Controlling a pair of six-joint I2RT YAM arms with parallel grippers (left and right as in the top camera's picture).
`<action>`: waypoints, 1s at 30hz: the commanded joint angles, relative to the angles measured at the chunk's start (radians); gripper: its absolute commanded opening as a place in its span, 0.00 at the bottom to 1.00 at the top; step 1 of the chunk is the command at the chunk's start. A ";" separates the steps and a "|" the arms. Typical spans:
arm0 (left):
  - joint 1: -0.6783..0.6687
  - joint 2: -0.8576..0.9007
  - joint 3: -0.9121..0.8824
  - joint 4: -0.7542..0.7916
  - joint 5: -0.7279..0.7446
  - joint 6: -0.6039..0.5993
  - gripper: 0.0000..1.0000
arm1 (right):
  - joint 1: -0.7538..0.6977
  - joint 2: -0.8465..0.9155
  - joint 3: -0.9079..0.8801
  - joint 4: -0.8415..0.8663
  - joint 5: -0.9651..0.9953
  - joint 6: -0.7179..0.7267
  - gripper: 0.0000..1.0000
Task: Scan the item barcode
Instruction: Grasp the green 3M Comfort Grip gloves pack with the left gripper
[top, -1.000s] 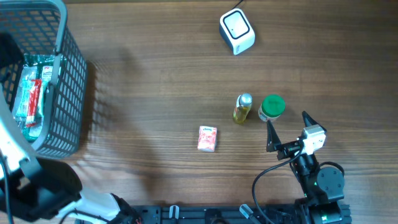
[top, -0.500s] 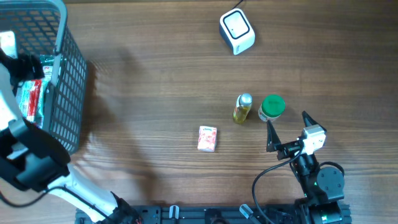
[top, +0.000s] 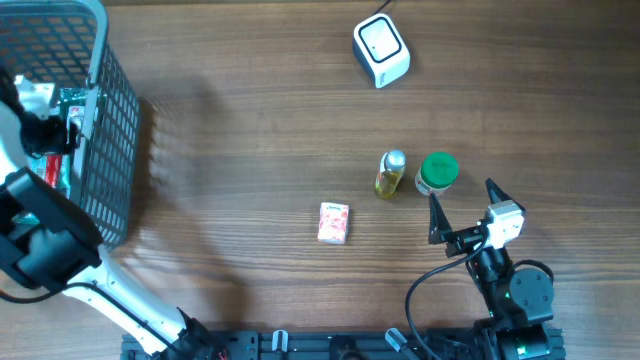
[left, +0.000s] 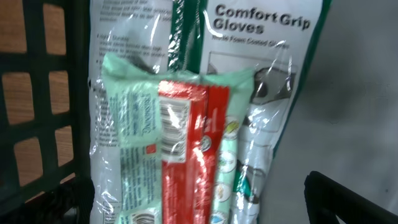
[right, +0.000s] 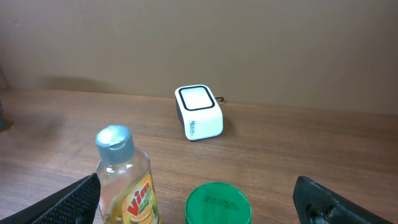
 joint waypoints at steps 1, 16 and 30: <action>0.037 0.008 -0.033 -0.003 0.093 0.031 1.00 | -0.005 0.001 -0.001 0.003 0.013 0.006 1.00; 0.047 0.010 -0.161 0.107 0.110 0.063 1.00 | -0.005 0.001 -0.001 0.003 0.013 0.006 1.00; 0.046 0.009 -0.254 0.243 0.112 0.031 0.14 | -0.005 0.001 -0.001 0.003 0.013 0.006 1.00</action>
